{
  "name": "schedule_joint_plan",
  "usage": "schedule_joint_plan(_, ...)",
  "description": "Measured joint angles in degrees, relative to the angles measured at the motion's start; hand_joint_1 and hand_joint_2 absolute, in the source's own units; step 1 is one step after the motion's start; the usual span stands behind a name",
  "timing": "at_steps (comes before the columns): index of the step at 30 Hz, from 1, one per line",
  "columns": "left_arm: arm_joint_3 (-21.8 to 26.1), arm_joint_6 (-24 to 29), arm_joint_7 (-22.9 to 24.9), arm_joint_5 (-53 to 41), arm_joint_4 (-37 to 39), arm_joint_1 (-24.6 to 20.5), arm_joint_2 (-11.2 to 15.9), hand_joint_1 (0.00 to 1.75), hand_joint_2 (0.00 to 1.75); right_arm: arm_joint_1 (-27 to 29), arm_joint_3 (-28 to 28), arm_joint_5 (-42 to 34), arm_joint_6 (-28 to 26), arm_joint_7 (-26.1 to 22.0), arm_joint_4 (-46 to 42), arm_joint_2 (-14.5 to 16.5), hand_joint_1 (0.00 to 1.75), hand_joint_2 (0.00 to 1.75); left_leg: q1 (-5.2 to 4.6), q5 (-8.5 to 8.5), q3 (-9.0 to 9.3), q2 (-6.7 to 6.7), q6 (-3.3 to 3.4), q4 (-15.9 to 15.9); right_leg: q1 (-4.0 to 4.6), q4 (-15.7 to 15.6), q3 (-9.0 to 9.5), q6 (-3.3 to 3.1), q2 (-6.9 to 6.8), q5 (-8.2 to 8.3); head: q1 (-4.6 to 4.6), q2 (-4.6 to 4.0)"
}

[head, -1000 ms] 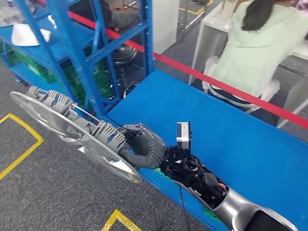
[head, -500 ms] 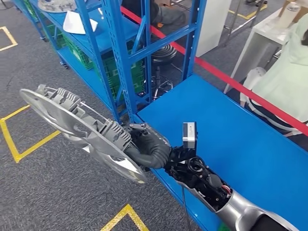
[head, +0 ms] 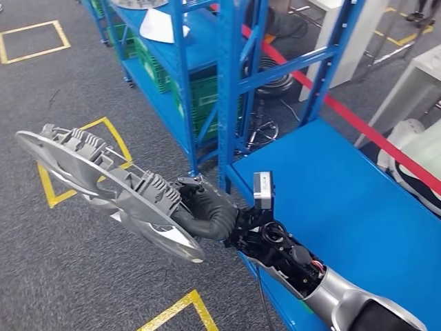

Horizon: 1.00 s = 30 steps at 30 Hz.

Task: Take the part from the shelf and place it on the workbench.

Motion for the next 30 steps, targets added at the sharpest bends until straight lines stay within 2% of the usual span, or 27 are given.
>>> schedule_joint_plan(1, 0.00, 0.02, -0.01, 0.00, 0.00, -0.02, -0.01, 0.00, 1.75, -0.04, -0.01, -0.09, 0.01, -0.04, 0.02, 0.01, 1.75, 1.75, 0.09, 0.04, 0.10, -0.67, 0.33, -0.08, -0.17, 1.91, -0.71, 0.23, 1.24, -1.27, 0.18, 0.00)
schedule_joint_plan(2, 0.00, 0.03, -0.01, 0.00, 0.00, -0.06, -0.03, 0.00, 1.75, -0.06, -0.02, -0.13, 0.01, -0.09, 0.05, 0.02, 1.75, 1.75, 0.17, 0.05, 0.20, -1.31, 0.63, -0.12, -0.29, 5.21, -2.17, 0.37, 2.88, -3.07, 0.49, 0.00)
schedule_joint_plan(3, 0.00, 0.04, -0.02, 0.00, 0.00, -0.13, -0.03, 0.00, 1.75, -0.04, -0.03, -0.16, 0.01, -0.14, 0.10, 0.01, 1.75, 1.75, 0.12, 0.03, 0.22, -1.97, 0.84, -0.11, -0.29, 9.63, -4.29, 0.42, 4.37, -5.08, 0.85, 0.00)
schedule_joint_plan(4, 0.00, 0.05, -0.02, -0.01, 0.00, -0.17, -0.04, 0.00, 1.75, 0.00, -0.03, -0.19, 0.00, -0.19, 0.17, 0.01, 1.75, 1.75, 0.05, 0.00, 0.24, -2.73, 0.99, -0.09, -0.27, 13.99, -6.55, 0.43, 5.15, -6.69, 1.17, 0.00)
schedule_joint_plan(5, 0.00, 0.06, -0.02, -0.01, 0.00, -0.18, -0.04, 0.00, 1.75, 0.03, -0.04, -0.19, 0.00, -0.21, 0.29, 0.00, 1.75, 1.75, -0.03, -0.03, 0.29, -3.57, 1.06, -0.07, -0.24, 17.03, -8.30, 0.39, 5.50, -7.38, 1.40, 0.00)
schedule_joint_plan(6, 0.00, 0.06, -0.02, -0.02, 0.00, -0.18, -0.03, 0.00, 1.75, 0.06, -0.04, -0.19, -0.01, -0.21, 0.39, -0.01, 1.75, 1.75, -0.10, -0.06, 0.38, -4.46, 1.08, -0.05, -0.21, 17.85, -9.05, 0.26, 5.66, -6.86, 1.51, 0.00)
schedule_joint_plan(7, 0.00, 0.06, -0.02, -0.03, 0.00, -0.17, -0.03, 0.00, 1.75, 0.06, -0.04, -0.19, -0.01, -0.21, 0.48, -0.01, 1.75, 1.75, -0.14, -0.08, 0.50, -5.36, 1.07, -0.02, -0.19, 16.18, -8.64, 0.04, 5.87, -5.19, 1.57, 0.00)
schedule_joint_plan(8, 0.00, 0.06, -0.02, -0.08, 0.00, -0.17, -0.03, 0.00, 1.75, 0.05, -0.04, -0.19, -0.02, -0.21, 0.53, -0.01, 1.75, 1.75, -0.14, -0.13, 0.64, -6.24, 1.03, 0.02, -0.17, 12.54, -7.27, -0.25, 6.48, -2.75, 1.64, 0.00)
schedule_joint_plan(10, -0.02, 0.05, -0.01, -0.21, 0.00, -0.27, -0.15, 0.00, 1.75, 0.02, -0.05, -0.19, -0.04, -0.22, 0.57, -0.01, 1.75, 1.75, -0.13, -0.22, 0.68, -7.89, 0.81, 0.19, -0.28, 4.29, -4.09, -0.85, 9.31, 1.26, 1.73, 0.00)
schedule_joint_plan(11, -0.04, 0.04, -0.01, -0.28, 0.00, -0.34, -0.20, 0.00, 1.75, 0.02, -0.04, -0.20, -0.05, -0.25, 0.60, -0.01, 1.75, 1.75, -0.06, -0.22, 0.54, -8.62, 0.59, 0.24, -0.27, 1.71, -3.06, -1.04, 10.40, 2.16, 1.74, 0.00)
schedule_joint_plan(12, -0.08, 0.04, 0.03, -0.32, 0.00, -0.35, -0.22, 0.00, 1.75, 0.00, -0.04, -0.24, -0.05, -0.28, 0.62, 0.00, 1.75, 1.75, 0.03, -0.18, 0.35, -9.31, 0.29, 0.22, -0.24, 0.54, -2.60, -1.18, 10.94, 2.30, 1.70, 0.00)
schedule_joint_plan(14, -0.21, 0.07, 0.21, -0.34, 0.00, -0.22, -0.09, 0.00, 1.75, -0.02, -0.01, -0.38, 0.03, -0.33, 0.64, 0.04, 1.75, 1.75, 0.18, 0.02, 0.11, -10.36, -0.40, 0.00, -0.28, 0.03, -2.22, -1.49, 9.75, 2.38, 1.69, 0.00)
schedule_joint_plan(15, -0.27, 0.09, 0.32, -0.29, -0.01, -0.16, -0.06, 0.00, 1.75, -0.01, 0.02, -0.50, 0.13, -0.33, 0.64, 0.09, 1.75, 1.75, 0.07, -0.20, -0.07, -9.45, -0.74, 0.28, -0.42, -0.34, -1.96, -1.74, 9.02, 2.54, 1.56, 0.00)
schedule_joint_plan(16, -0.31, 0.11, 0.39, -0.20, -0.01, -0.18, -0.05, 0.00, 1.75, -0.01, 0.05, -0.71, 0.30, -0.36, 0.65, 0.14, 1.75, 1.75, -0.03, -1.03, -0.70, -7.78, -1.08, 1.55, -0.56, -0.74, -1.69, -2.02, 8.20, 2.72, 1.20, 0.00)
schedule_joint_plan(18, -0.33, 0.13, 0.40, 0.00, -0.02, -0.35, -0.06, 0.00, 1.75, 0.02, 0.08, -1.08, 0.58, -0.45, 0.68, 0.20, 1.75, 1.75, -0.11, -4.46, -3.77, -3.70, -1.77, 7.88, -0.58, -1.18, -1.37, -2.41, 6.53, 2.87, 0.37, 0.00)
schedule_joint_plan(19, -0.33, 0.12, 0.38, 0.09, -0.02, -0.41, -0.03, 0.00, 1.75, 0.01, 0.08, -1.21, 0.67, -0.52, 0.75, 0.21, 1.75, 1.75, 0.03, -6.36, -5.93, -2.80, -2.10, 12.20, -0.53, -1.20, -1.35, -2.51, 5.68, 2.82, 0.03, 0.00)
schedule_joint_plan(20, -0.33, 0.11, 0.36, 0.14, -0.02, -0.39, -0.03, 0.00, 1.75, 0.02, 0.09, -1.24, 0.69, -0.56, 0.86, 0.21, 1.75, 1.75, 0.15, -7.51, -7.68, -2.47, -2.36, 15.66, -0.52, -1.19, -1.33, -2.53, 4.83, 2.74, -0.09, 0.00)
schedule_joint_plan(21, -0.34, 0.11, 0.34, 0.21, -0.02, -0.31, -0.03, 0.00, 1.75, 0.03, 0.10, -1.24, 0.69, -0.57, 1.00, 0.21, 1.75, 1.75, 0.28, -7.58, -8.49, -2.33, -2.58, 17.19, -0.54, -1.19, -1.28, -2.51, 4.00, 2.64, -0.17, 0.00)
schedule_joint_plan(22, -0.34, 0.10, 0.32, 0.26, -0.02, -0.23, -0.02, 0.00, 1.75, 0.03, 0.11, -1.24, 0.71, -0.57, 1.14, 0.21, 1.75, 1.75, 0.41, -6.58, -8.06, -2.16, -2.77, 16.31, -0.59, -1.19, -1.21, -2.43, 3.22, 2.51, -0.25, 0.00)
schedule_joint_plan(23, -0.35, 0.10, 0.28, 0.29, -0.02, -0.17, 0.02, 0.00, 1.75, 0.03, 0.12, -1.24, 0.76, -0.57, 1.28, 0.21, 1.75, 1.75, 0.52, -4.76, -6.36, -1.64, -2.89, 13.03, -0.65, -1.16, -1.07, -2.27, 2.50, 2.37, -0.31, 0.00)
schedule_joint_plan(24, -0.35, 0.09, 0.20, 0.32, -0.02, -0.17, 0.05, 0.00, 1.75, 0.02, 0.13, -1.24, 0.86, -0.56, 1.37, 0.22, 1.75, 1.75, 0.59, -2.78, -3.93, -0.33, -2.94, 8.54, -0.65, -1.12, -0.89, -2.03, 1.86, 2.20, -0.40, 0.00)
schedule_joint_plan(26, -0.35, 0.01, -0.03, 0.36, -0.02, -0.29, 0.10, 0.00, 1.75, -0.02, 0.15, -1.25, 1.15, -0.58, 1.46, 0.24, 1.75, 1.75, 0.39, -0.41, -0.18, 2.22, -2.48, 1.47, -0.31, -0.90, -0.60, -1.37, 0.79, 1.74, -0.54, 0.00)
schedule_joint_plan(27, -0.35, -0.03, -0.16, 0.38, -0.02, -0.31, 0.12, 0.00, 1.75, -0.04, 0.17, -1.25, 1.29, -0.60, 1.49, 0.26, 1.75, 1.75, 0.24, -0.15, 0.51, 2.78, -2.05, 0.06, -0.09, -0.84, -0.44, -1.03, 0.25, 1.52, -0.43, 0.00)
schedule_joint_plan(29, -0.35, -0.07, -0.39, 0.40, -0.02, -0.20, 0.15, 0.00, 1.75, -0.10, 0.29, -1.26, 1.46, -0.60, 1.55, 0.30, 1.75, 1.75, 0.07, -0.21, 0.46, 1.47, -1.04, -0.18, 0.02, -0.87, -0.07, -0.38, -1.00, 1.17, -0.03, 0.00)
schedule_joint_plan(30, -0.35, -0.07, -0.47, 0.40, -0.02, -0.11, 0.13, 0.00, 1.75, -0.11, 0.37, -1.26, 1.49, -0.60, 1.57, 0.31, 1.75, 1.75, 0.12, -0.18, 0.48, 0.75, -0.67, -0.24, -0.12, -0.61, 0.05, -0.04, -0.88, 0.74, 0.07, 0.00)
